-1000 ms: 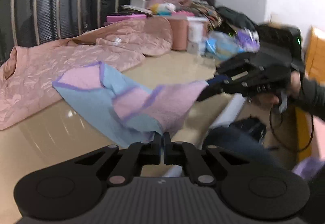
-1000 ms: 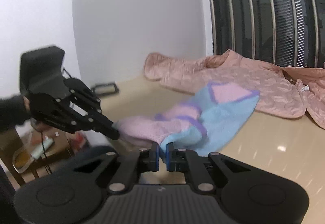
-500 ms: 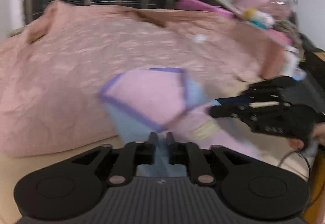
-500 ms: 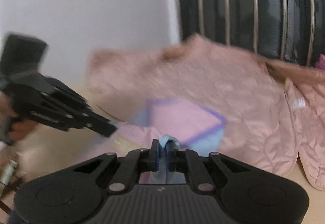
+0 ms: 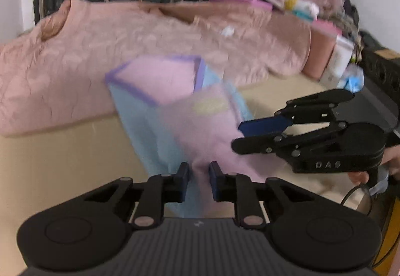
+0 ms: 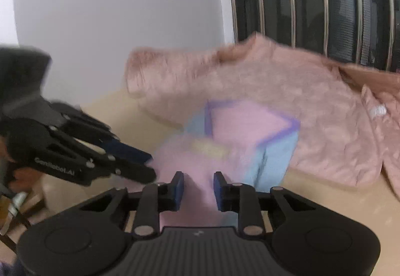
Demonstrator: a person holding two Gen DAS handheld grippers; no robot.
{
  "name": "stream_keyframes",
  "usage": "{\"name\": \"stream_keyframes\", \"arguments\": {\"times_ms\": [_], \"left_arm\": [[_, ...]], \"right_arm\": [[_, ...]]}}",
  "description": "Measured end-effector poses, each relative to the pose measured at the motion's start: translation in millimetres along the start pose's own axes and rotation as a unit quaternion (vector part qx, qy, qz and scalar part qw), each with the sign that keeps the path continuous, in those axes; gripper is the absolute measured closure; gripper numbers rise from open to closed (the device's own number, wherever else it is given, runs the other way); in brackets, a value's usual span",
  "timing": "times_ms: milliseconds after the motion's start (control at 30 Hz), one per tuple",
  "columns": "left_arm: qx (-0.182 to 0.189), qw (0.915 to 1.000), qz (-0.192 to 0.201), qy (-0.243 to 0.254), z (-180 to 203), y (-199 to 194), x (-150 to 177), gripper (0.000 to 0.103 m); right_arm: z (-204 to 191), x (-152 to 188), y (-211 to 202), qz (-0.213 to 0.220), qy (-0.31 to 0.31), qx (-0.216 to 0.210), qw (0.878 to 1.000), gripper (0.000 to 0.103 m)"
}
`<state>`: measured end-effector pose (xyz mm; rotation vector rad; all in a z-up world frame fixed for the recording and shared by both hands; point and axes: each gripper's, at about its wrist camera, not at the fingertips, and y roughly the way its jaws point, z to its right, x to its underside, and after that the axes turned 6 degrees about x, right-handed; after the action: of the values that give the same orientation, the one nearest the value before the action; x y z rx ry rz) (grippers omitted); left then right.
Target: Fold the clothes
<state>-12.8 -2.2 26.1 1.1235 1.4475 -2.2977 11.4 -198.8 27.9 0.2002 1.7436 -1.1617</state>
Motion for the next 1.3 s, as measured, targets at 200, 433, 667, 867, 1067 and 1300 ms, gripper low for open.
{"name": "stream_keyframes", "arguments": {"times_ms": [200,433,667,867,1067,1300], "left_arm": [[0.019,0.998,0.053,-0.029,-25.5,-41.4,-24.3,0.063],[-0.105,0.9879,0.061,-0.096,-103.9,13.3,-107.6,0.049],[-0.102,0.9884,0.005,-0.112,-127.2,61.1,-115.5,0.1],[-0.089,0.9895,0.038,-0.108,-119.1,50.0,-112.8,0.102],[-0.091,0.9901,0.094,-0.05,-60.2,-17.6,-70.6,0.102],[-0.117,0.9909,0.058,0.031,16.9,-50.8,32.4,0.08]], "right_arm": [[-2.8,-7.9,-14.8,0.007,-0.014,-0.008,1.0,0.079],[88.7,-84.9,22.3,-0.009,0.075,0.064,0.995,0.06],[138.2,-94.9,107.2,-0.095,0.1,0.086,0.987,0.069],[133.0,-84.6,102.9,-0.074,0.08,0.08,0.991,0.101],[108.0,-76.7,29.6,0.012,0.051,0.048,0.997,0.101],[37.9,9.1,-63.9,-0.024,-0.029,-0.003,0.999,0.1]]}}
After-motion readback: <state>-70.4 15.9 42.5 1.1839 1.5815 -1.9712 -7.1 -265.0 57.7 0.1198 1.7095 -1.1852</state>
